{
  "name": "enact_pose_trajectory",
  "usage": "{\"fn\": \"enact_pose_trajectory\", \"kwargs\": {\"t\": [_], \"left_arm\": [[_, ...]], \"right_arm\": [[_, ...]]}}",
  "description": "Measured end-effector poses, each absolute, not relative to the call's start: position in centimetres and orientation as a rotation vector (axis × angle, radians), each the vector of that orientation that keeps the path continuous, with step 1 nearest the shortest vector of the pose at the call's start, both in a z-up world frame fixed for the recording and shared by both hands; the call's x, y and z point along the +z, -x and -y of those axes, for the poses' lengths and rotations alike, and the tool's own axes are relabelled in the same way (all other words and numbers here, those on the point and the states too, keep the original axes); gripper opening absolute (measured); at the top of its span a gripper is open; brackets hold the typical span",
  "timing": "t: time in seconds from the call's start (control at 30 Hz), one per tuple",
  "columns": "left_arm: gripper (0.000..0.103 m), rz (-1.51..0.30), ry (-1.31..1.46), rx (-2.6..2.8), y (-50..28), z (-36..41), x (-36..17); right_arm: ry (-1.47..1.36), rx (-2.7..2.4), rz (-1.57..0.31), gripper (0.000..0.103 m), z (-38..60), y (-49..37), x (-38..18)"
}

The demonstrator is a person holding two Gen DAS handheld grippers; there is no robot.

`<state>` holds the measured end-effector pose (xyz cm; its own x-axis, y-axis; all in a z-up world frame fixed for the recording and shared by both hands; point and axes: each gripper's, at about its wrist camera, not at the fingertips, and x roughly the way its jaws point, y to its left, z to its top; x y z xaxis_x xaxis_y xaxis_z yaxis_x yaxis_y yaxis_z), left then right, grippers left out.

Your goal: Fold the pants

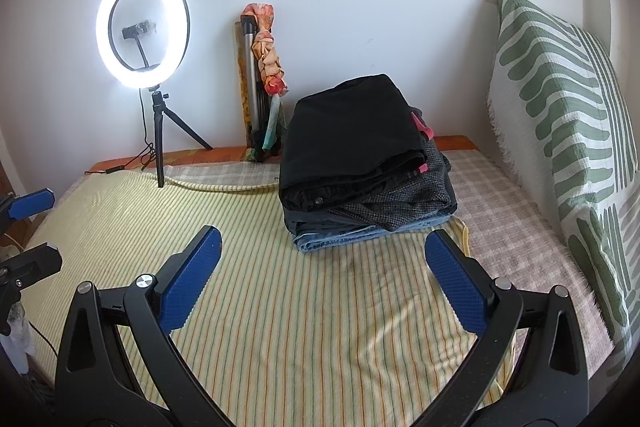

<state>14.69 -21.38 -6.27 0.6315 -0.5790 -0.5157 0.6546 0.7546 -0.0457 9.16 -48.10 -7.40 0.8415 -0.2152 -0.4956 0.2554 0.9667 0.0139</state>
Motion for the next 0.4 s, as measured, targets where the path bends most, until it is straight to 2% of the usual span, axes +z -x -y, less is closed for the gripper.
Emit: {"fn": "enact_pose_trajectory", "kwargs": {"t": [0.4], "left_arm": [[0.102,-0.533,-0.105,-0.716,-15.5,19.8,-6.5]], "right_arm": [[-0.099,-0.239,-0.54,0.103,48.9,-9.7,-7.9]]}}
